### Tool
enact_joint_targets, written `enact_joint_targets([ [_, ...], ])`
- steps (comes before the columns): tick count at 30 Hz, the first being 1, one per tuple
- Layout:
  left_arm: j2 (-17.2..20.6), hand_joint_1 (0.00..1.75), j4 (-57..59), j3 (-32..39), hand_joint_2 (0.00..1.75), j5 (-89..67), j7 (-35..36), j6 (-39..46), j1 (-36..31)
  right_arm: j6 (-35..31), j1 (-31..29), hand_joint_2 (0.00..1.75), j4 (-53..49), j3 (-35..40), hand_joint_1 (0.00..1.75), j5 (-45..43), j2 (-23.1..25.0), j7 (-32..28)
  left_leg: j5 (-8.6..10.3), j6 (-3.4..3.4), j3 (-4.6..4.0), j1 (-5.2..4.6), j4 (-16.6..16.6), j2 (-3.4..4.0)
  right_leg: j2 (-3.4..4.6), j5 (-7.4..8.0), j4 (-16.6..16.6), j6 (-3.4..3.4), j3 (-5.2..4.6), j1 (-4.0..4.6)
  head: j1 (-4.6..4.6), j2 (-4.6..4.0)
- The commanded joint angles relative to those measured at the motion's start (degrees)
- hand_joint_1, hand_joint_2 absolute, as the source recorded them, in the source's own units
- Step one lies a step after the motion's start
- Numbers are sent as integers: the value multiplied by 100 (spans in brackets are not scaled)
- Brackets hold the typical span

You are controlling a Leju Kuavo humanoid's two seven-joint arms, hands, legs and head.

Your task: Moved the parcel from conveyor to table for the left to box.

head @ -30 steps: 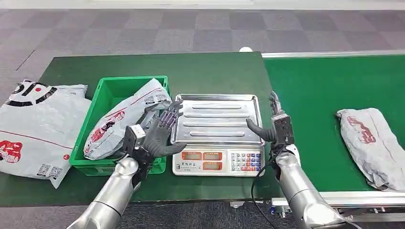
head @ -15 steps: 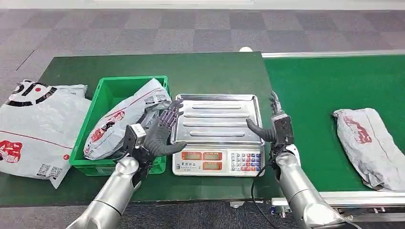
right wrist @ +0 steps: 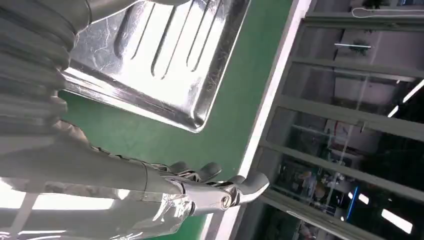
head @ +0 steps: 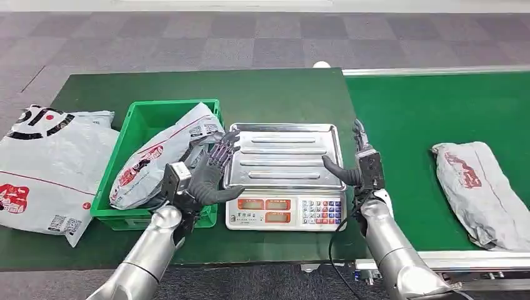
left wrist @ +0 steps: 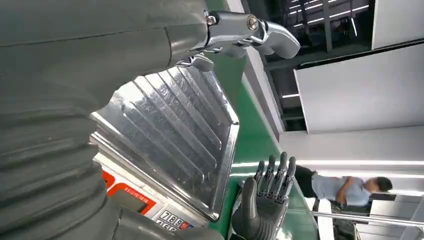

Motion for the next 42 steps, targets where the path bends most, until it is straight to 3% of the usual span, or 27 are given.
enact_joint_targets([
  [1, 32, 0, 382, -77, 175, -15, 24, -11, -260, -8, -176, 175, 316, 171, 0, -28, -98, 28, -1, 0, 20, 5, -12, 1, 0, 0, -17, -6, 23, 6, 0, 0],
  [28, 36, 0, 379, -77, 175, 7, 24, 1, -221, 91, -187, 175, 271, -20, 0, -254, -105, 28, -2, -1, 11, 3, -6, 1, 0, -1, -9, -5, 13, 4, 0, 0],
  [31, 48, 0, 313, -75, 175, 21, 24, -6, -159, -157, -130, 175, -308, -352, 0, -395, -322, 28, 0, 1, 20, 5, -15, -3, -4, 1, -21, -6, 25, 6, 0, 0],
  [35, 92, 0, 203, -62, 175, 21, 24, -10, -56, -953, -86, 175, -911, -832, 0, -239, -729, 28, 1, 2, 10, 2, -8, -12, -13, -1, -14, -3, 17, 3, 0, 0],
  [42, 102, 0, 184, -61, 175, 24, 24, -16, -39, -859, -94, 175, -905, -879, 0, -273, -823, 28, -1, 4, 11, -2, -4, -3, -5, 1, -11, -1, 18, -2, 2, 0],
])
